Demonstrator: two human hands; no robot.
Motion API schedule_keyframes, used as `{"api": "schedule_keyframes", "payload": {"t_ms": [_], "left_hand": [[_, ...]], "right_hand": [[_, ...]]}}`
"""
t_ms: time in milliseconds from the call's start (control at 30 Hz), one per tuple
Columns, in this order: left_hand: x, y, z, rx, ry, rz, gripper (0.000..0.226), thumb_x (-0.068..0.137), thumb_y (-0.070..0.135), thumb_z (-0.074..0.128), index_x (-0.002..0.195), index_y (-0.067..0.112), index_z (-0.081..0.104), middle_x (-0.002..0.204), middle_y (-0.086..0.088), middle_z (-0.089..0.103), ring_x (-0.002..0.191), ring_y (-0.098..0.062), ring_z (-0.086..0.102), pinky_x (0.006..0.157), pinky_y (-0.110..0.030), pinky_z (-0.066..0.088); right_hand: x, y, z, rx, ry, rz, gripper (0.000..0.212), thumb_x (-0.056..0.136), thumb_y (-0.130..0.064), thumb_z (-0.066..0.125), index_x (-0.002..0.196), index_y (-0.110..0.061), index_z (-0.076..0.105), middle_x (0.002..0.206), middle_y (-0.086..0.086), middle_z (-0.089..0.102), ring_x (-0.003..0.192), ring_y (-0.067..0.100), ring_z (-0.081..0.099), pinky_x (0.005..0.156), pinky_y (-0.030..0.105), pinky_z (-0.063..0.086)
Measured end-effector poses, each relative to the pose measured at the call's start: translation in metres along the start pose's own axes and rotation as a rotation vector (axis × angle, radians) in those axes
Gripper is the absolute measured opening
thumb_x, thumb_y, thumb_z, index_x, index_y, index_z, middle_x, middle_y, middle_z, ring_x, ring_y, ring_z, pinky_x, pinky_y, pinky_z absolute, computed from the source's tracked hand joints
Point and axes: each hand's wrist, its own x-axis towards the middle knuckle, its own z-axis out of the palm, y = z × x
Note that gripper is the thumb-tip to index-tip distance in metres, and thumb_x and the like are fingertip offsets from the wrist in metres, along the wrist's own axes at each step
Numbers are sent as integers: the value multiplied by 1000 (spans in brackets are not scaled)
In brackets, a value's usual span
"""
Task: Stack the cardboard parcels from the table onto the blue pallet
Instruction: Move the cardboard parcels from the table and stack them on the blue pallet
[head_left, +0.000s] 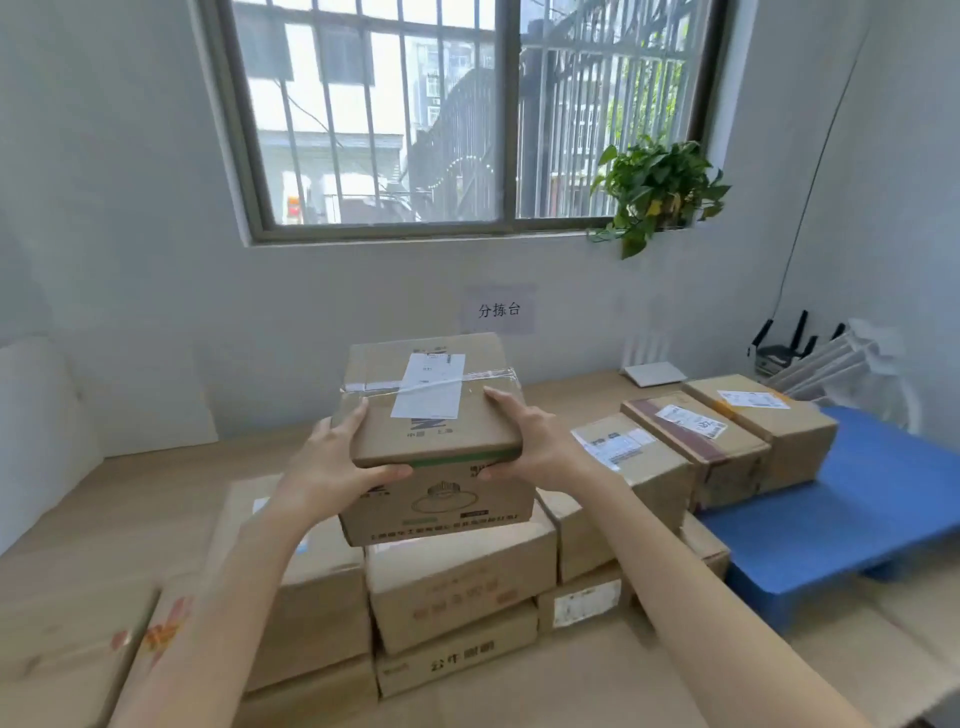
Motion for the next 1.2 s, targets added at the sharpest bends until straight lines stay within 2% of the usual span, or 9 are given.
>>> {"api": "schedule_keyframes", "payload": {"t_ms": [133,333,467,567,633,767,900,1067,1200], "left_hand": [[-1,86,59,-24,-27,52,104,70,60,72,152,35,13,139,-4,38,127,-23,40,96,-37,39],[13,203,132,-47,-100,149,103,73,58,71,152,33,11,146,-6,31,132,-26,35,104,-40,35],[34,267,178,-44,-130,209,104,72,59,71,153,32,11,151,-3,26,136,-25,33,109,-41,31],[55,311,216,-41,-155,243,104,72,61,70,153,31,11,149,-5,30,134,-26,35,107,-42,33],[70,341,243,-48,-170,258,104,72,61,70,153,32,12,145,-6,32,132,-27,37,106,-42,34],[105,398,295,-65,-184,281,104,72,61,70,152,32,11,144,-6,33,131,-27,38,106,-41,35],[147,454,339,-81,-192,295,104,72,63,68,152,32,10,145,-4,31,131,-26,37,105,-41,35],[188,524,387,-90,-210,336,102,75,57,70,152,35,6,146,-5,28,129,-27,38,102,-40,38],[217,571,425,-86,-228,381,101,76,52,71,152,36,6,153,-7,23,133,-27,36,107,-41,36]], "right_hand": [[-37,70,-75,-61,33,14,106,66,-35,85,149,-42,19,137,4,46,122,24,47,100,41,45],[-75,167,-165,-65,100,91,105,67,-35,84,148,-45,17,139,3,44,123,23,46,99,45,45],[-86,227,-215,-62,123,145,106,67,-33,85,149,-42,18,141,2,43,125,23,44,102,44,43],[-91,272,-250,-58,146,171,105,68,-31,85,149,-40,19,141,2,41,127,23,42,104,40,40],[-90,306,-271,-61,158,189,105,68,-30,85,150,-38,20,144,2,40,130,23,40,105,36,37],[-76,373,-316,-59,166,227,107,65,-34,86,149,-41,20,142,3,42,128,24,41,106,44,39],[-55,432,-364,-41,164,251,108,64,-32,87,148,-42,21,140,3,42,125,24,43,105,44,40],[-38,497,-426,-65,194,258,105,66,-29,87,149,-41,23,141,1,44,125,22,44,103,38,40],[-27,552,-469,-25,191,274,105,65,-26,88,147,-45,25,138,-4,43,122,18,44,100,33,42]]}}
